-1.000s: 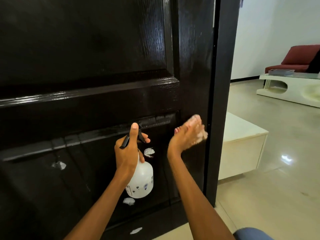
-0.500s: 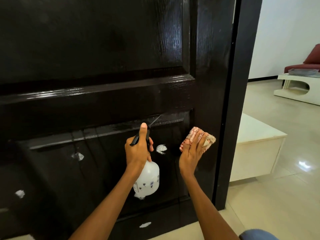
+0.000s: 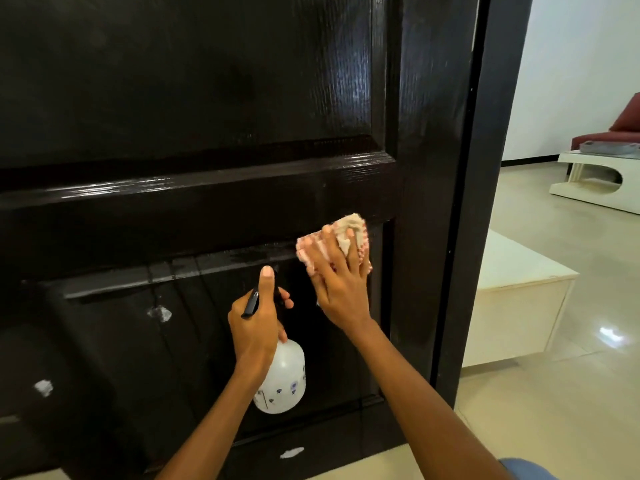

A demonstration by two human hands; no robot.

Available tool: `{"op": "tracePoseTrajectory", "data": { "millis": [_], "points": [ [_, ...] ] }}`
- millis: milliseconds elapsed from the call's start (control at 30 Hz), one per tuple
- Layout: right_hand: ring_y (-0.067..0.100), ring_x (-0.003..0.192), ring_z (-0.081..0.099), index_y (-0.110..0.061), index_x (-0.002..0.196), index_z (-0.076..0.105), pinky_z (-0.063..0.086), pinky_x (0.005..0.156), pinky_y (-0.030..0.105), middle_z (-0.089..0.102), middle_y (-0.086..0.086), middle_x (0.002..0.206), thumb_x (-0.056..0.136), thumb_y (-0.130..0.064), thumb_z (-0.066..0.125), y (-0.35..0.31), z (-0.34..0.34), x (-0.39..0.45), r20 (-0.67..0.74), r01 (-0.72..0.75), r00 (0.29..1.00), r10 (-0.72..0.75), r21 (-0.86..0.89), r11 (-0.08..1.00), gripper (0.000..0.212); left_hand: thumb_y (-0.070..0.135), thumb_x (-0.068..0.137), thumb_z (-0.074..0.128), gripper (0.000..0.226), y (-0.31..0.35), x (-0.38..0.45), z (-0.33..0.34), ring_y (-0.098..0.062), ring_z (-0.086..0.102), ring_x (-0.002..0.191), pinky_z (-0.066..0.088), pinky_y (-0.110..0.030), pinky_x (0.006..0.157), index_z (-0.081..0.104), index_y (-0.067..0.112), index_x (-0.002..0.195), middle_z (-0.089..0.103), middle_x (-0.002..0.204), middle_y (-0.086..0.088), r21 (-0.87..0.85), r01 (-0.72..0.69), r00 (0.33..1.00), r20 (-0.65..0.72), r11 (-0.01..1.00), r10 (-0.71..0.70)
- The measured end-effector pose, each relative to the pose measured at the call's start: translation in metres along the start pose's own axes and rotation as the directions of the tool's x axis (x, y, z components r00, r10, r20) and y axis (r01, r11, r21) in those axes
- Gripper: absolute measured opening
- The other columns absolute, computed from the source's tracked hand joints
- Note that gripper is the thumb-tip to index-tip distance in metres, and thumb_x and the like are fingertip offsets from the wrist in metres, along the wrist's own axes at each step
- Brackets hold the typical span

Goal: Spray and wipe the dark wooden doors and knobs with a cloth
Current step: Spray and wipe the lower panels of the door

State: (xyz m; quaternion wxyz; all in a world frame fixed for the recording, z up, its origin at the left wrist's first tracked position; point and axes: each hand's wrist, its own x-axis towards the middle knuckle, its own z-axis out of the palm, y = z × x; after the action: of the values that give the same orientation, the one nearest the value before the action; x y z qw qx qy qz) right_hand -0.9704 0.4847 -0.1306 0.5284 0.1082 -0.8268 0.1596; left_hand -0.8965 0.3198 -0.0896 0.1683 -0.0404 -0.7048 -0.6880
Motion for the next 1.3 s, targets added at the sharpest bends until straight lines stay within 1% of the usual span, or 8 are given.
{"op": "tracePoseTrajectory", "data": {
  "millis": [100, 333, 500, 667, 800, 967, 1133, 1300],
  "points": [
    [0.032, 0.154, 0.016, -0.029, 0.151, 0.043, 0.020, 0.118, 0.067, 0.027, 0.004, 0.163, 0.099, -0.031, 0.055, 0.019, -0.001, -0.001, -0.026, 0.106, 0.994, -0.109, -0.078, 0.991, 0.053, 0.064, 0.097, 0.045, 0.066, -0.004, -0.002, -0.004, -0.023, 0.052, 0.039, 0.047, -0.029, 0.047, 0.071, 0.006, 0.083, 0.075, 0.077, -0.008, 0.009, -0.002, 1.000, 0.002, 1.000, 0.002],
    [0.028, 0.154, 0.016, -0.022, 0.147, 0.052, 0.017, 0.121, 0.062, 0.032, 0.007, 0.163, 0.105, -0.029, 0.048, 0.064, -0.018, -0.006, -0.291, -0.381, 0.884, 0.365, 0.002, 0.924, 0.043, 0.062, 0.100, 0.044, 0.065, 0.001, 0.007, -0.020, -0.021, 0.053, 0.037, 0.050, -0.026, 0.046, 0.072, 0.005, 0.085, 0.077, 0.082, -0.008, 0.045, -0.039, 0.999, 0.011, 0.998, 0.039],
    [0.028, 0.157, 0.009, -0.021, 0.154, 0.042, 0.010, 0.122, 0.062, 0.022, 0.005, 0.167, 0.107, -0.027, 0.044, 0.033, -0.009, -0.001, -0.271, -0.454, 0.832, 0.483, 0.168, 0.875, 0.047, 0.064, 0.098, 0.043, 0.066, -0.003, 0.001, -0.036, -0.022, 0.053, 0.037, 0.051, -0.027, 0.048, 0.072, 0.005, 0.087, 0.077, 0.084, -0.007, 0.054, -0.027, 1.000, -0.001, 0.998, 0.027],
    [0.029, 0.153, 0.024, -0.021, 0.148, 0.050, 0.019, 0.120, 0.063, 0.038, 0.007, 0.160, 0.098, -0.014, 0.057, -0.054, 0.016, -0.002, -0.086, 0.021, 0.996, -0.009, 0.141, 0.990, 0.051, 0.060, 0.102, 0.045, 0.064, -0.004, -0.001, -0.056, -0.022, 0.052, 0.037, 0.050, -0.028, 0.047, 0.073, 0.006, 0.085, 0.077, 0.079, -0.008, 0.035, -0.049, 0.997, -0.062, 0.998, 0.051],
    [0.033, 0.147, 0.036, -0.026, 0.144, 0.057, 0.019, 0.120, 0.062, 0.044, 0.003, 0.157, 0.093, -0.023, 0.060, -0.085, 0.027, 0.001, 0.069, 0.360, 0.930, -0.360, 0.019, 0.933, 0.051, 0.063, 0.101, 0.047, 0.065, -0.006, -0.003, -0.073, -0.024, 0.052, 0.040, 0.047, -0.032, 0.048, 0.072, 0.006, 0.082, 0.073, 0.073, -0.016, 0.025, -0.088, 0.984, -0.152, 0.996, 0.091],
    [0.033, 0.151, 0.028, -0.028, 0.152, 0.046, 0.015, 0.119, 0.067, 0.033, 0.003, 0.164, 0.103, -0.039, 0.045, -0.026, 0.011, -0.008, -0.077, -0.078, 0.995, 0.065, -0.174, 0.982, 0.050, 0.061, 0.101, 0.046, 0.064, -0.004, -0.001, -0.095, -0.022, 0.052, 0.039, 0.047, -0.024, 0.046, 0.071, 0.005, 0.085, 0.077, 0.084, -0.006, 0.045, -0.098, 0.975, -0.195, 0.994, 0.105],
    [0.039, 0.154, 0.011, -0.022, 0.159, 0.030, 0.013, 0.120, 0.065, 0.018, 0.009, 0.168, 0.106, -0.040, 0.039, -0.052, 0.021, 0.002, -0.203, -0.532, 0.827, 0.524, 0.018, 0.847, 0.057, 0.058, 0.103, 0.046, 0.061, -0.004, -0.001, -0.125, -0.023, 0.053, 0.040, 0.047, -0.025, 0.046, 0.071, 0.006, 0.085, 0.076, 0.085, -0.005, 0.077, -0.097, 0.965, -0.237, 0.992, 0.113],
    [0.041, 0.155, 0.004, -0.023, 0.158, 0.034, 0.008, 0.120, 0.067, 0.018, 0.008, 0.168, 0.106, -0.041, 0.040, -0.147, 0.061, -0.002, -0.090, -0.347, 0.934, 0.347, 0.017, 0.938, 0.055, 0.059, 0.104, 0.045, 0.062, -0.010, -0.003, -0.161, -0.026, 0.055, 0.040, 0.047, -0.034, 0.051, 0.072, 0.007, 0.082, 0.077, 0.086, -0.005, 0.082, -0.094, 0.944, -0.309, 0.992, 0.115]
  ]
}}
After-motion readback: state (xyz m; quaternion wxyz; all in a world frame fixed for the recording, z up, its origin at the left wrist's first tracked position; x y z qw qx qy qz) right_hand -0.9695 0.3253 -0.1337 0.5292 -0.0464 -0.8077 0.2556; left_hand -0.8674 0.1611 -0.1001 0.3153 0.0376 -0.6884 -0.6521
